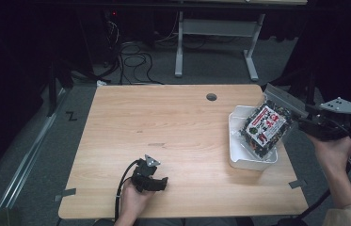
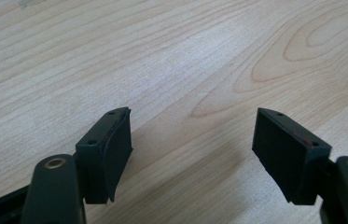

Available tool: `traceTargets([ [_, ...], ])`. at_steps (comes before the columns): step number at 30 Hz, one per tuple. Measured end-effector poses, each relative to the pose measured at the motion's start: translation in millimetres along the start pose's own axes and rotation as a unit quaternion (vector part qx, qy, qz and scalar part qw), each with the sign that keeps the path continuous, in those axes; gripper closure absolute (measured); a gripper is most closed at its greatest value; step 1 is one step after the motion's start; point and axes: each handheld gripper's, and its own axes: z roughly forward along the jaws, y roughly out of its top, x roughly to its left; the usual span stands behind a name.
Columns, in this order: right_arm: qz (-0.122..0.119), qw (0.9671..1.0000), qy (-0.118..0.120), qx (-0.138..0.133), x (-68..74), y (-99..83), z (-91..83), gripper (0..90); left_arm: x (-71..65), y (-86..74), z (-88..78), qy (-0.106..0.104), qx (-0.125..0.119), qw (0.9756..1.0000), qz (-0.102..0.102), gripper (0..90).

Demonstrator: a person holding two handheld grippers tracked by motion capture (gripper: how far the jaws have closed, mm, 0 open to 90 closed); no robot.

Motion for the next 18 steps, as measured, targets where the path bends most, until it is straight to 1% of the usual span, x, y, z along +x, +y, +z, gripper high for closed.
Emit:
traceTargets([
  [1,-0.001,1.0000,0.002,-0.005,0.6,-1.2,-0.9,47.6,-0.2,0.0,-0.5,0.001,-0.001,1.0000,0.000,28.7],
  [2,0.004,1.0000,0.005,-0.005,1.5,-2.0,-2.0,47.7,-0.1,0.1,-1.1,0.003,-0.005,1.0000,0.003,28.7],
  [4,0.003,0.9998,0.014,-0.012,3.0,-4.1,-3.5,47.8,-1.1,-0.2,-2.6,0.002,-0.009,1.0000,0.000,28.8],
  [5,0.002,0.9996,0.024,-0.013,7.5,-6.1,-5.3,47.7,-1.2,-0.1,-3.3,0.002,-0.011,0.9999,0.001,28.8],
  [6,0.002,0.9996,0.024,-0.013,7.5,-6.1,-5.3,47.7,-1.4,-0.1,-3.8,0.002,-0.012,0.9999,0.001,28.8],
  [7,-0.001,0.9993,0.034,-0.014,13.2,-8.0,-7.6,48.0,-1.6,0.0,-4.0,0.001,-0.013,0.9999,0.001,28.8],
  [8,-0.002,0.9992,0.039,-0.014,15.4,-8.8,-8.2,48.2,-2.1,0.2,-4.1,0.000,-0.014,0.9999,0.002,28.8],
  [9,-0.002,0.9992,0.039,-0.014,15.4,-8.8,-8.2,48.2,-2.1,0.2,-4.1,0.000,-0.014,0.9999,0.002,28.9],
  [12,-0.009,0.9980,0.059,-0.020,24.5,-11.9,-11.7,47.7,-3.3,0.2,-5.2,-0.001,-0.018,0.9998,0.005,28.8],
  [14,-0.007,0.9968,0.075,-0.026,29.4,-14.7,-14.1,47.3,-3.8,-0.1,-6.5,-0.001,-0.020,0.9998,0.004,28.8],
  [15,-0.002,0.9961,0.085,-0.025,33.5,-16.8,-15.9,47.1,-3.9,-0.1,-7.1,-0.002,-0.022,0.9997,0.003,28.9],
  [17,-0.001,0.9951,0.095,-0.027,37.1,-19.0,-17.3,47.0,-3.7,0.0,-7.5,-0.002,-0.024,0.9997,0.004,28.9],
  [18,-0.001,0.9951,0.095,-0.027,37.1,-19.0,-17.3,47.0,-3.6,0.1,-7.4,-0.003,-0.024,0.9997,0.003,28.9],
])
